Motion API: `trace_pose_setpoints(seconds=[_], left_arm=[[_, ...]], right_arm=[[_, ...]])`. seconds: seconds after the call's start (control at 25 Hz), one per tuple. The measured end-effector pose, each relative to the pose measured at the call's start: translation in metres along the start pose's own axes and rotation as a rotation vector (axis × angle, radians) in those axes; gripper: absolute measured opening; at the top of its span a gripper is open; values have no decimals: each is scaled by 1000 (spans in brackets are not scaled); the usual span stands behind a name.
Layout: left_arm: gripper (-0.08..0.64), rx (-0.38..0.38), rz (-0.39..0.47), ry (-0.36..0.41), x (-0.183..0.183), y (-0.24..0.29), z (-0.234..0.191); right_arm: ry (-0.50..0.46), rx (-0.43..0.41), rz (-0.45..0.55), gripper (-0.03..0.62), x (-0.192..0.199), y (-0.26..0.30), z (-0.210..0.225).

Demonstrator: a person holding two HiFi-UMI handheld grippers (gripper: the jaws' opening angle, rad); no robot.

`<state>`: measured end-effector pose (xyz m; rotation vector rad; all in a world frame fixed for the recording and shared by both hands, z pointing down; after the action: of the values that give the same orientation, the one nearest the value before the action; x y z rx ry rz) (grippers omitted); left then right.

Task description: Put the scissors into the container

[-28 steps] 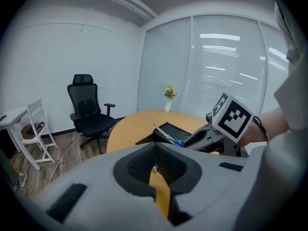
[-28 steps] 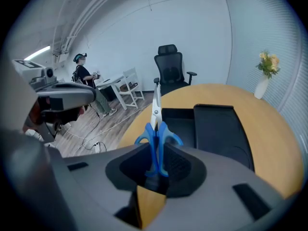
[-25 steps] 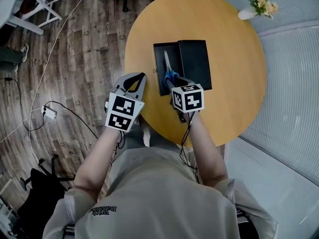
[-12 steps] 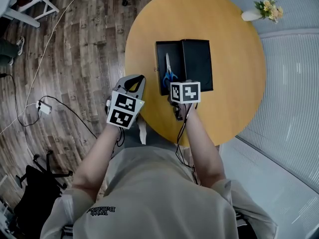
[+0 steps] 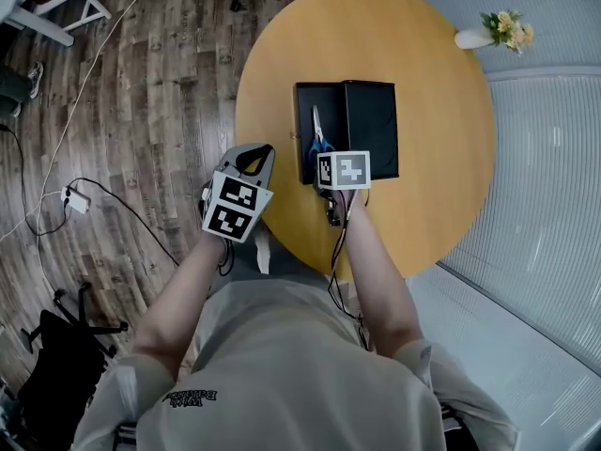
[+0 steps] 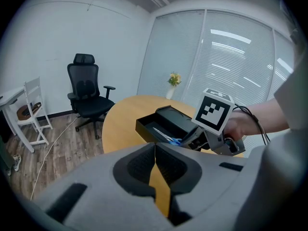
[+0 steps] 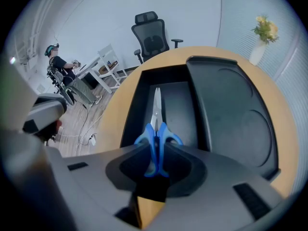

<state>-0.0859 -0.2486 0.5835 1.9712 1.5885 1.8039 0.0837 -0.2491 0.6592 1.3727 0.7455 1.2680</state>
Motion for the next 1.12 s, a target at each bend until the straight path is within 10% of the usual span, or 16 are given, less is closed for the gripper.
trace_pose_setpoints(seconds=[0.6, 1.12], left_arm=[[21, -8, -24, -29, 10, 3, -8], [21, -36, 26, 10, -8, -23, -3]], right_arm=[[7, -9, -97, 98, -3, 14, 3], [-18, 16, 54, 92, -12, -6, 1]])
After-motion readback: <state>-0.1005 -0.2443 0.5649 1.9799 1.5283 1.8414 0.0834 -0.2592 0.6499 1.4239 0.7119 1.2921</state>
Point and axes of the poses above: the fingertips, and each gripper's own axes: y forward along the fingers, z to its right, x out of its underside, the point moved 5 cm from there along -y, backward along the fingers, and after that the axes turned 6 degrees about -y, right-handed, at the moved point
